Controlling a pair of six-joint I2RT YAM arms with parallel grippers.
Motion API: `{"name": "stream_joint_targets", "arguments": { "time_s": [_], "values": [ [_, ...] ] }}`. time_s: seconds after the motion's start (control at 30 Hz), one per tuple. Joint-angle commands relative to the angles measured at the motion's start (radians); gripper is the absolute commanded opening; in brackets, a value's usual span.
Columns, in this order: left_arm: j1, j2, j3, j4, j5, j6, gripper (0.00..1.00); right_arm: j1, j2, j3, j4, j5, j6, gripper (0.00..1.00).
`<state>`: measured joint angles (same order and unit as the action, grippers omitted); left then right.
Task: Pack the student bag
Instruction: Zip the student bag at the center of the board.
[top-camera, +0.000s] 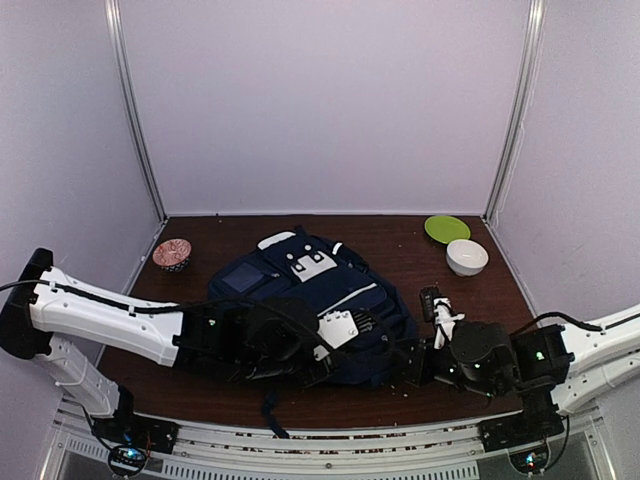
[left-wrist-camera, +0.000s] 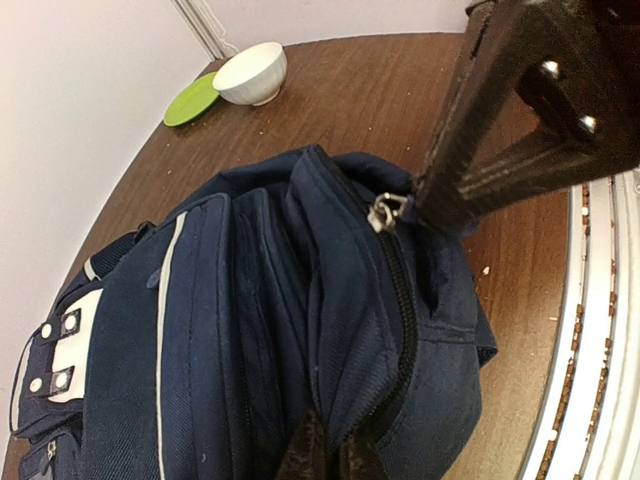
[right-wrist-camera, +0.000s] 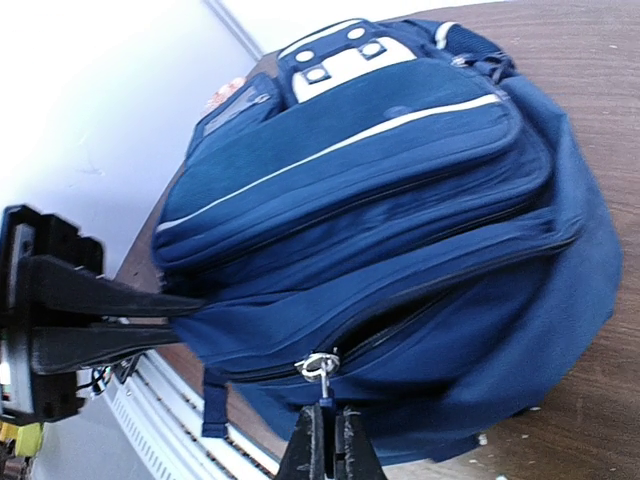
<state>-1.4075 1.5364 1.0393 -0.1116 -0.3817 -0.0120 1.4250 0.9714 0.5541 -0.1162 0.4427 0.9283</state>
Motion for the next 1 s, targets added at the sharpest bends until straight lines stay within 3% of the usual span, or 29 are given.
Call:
{"name": "stream_joint_targets", "arguments": {
  "time_s": [0.0, 0.23, 0.4, 0.67, 0.97],
  "values": [
    [-0.004, -0.116, -0.044, 0.033, -0.043, -0.008, 0.00, -0.054, -0.035, -0.054, -0.163, 0.138, 0.029, 0.00],
    [-0.004, -0.186, -0.139, 0.032, -0.009, -0.054, 0.00, -0.138, -0.033, -0.069, -0.155, 0.162, 0.025, 0.00],
    [-0.004, -0.237, -0.208, -0.010, -0.061, -0.128, 0.00, -0.223, 0.028, -0.074, -0.122, 0.133, 0.015, 0.00],
    [-0.004, -0.388, -0.365, -0.113, -0.193, -0.335, 0.00, -0.336, 0.110, -0.086, -0.030, 0.045, -0.003, 0.00],
    [-0.004, -0.485, -0.444, -0.293, -0.297, -0.567, 0.00, -0.335, 0.202, -0.082, 0.117, -0.092, -0.039, 0.00]
  ]
}}
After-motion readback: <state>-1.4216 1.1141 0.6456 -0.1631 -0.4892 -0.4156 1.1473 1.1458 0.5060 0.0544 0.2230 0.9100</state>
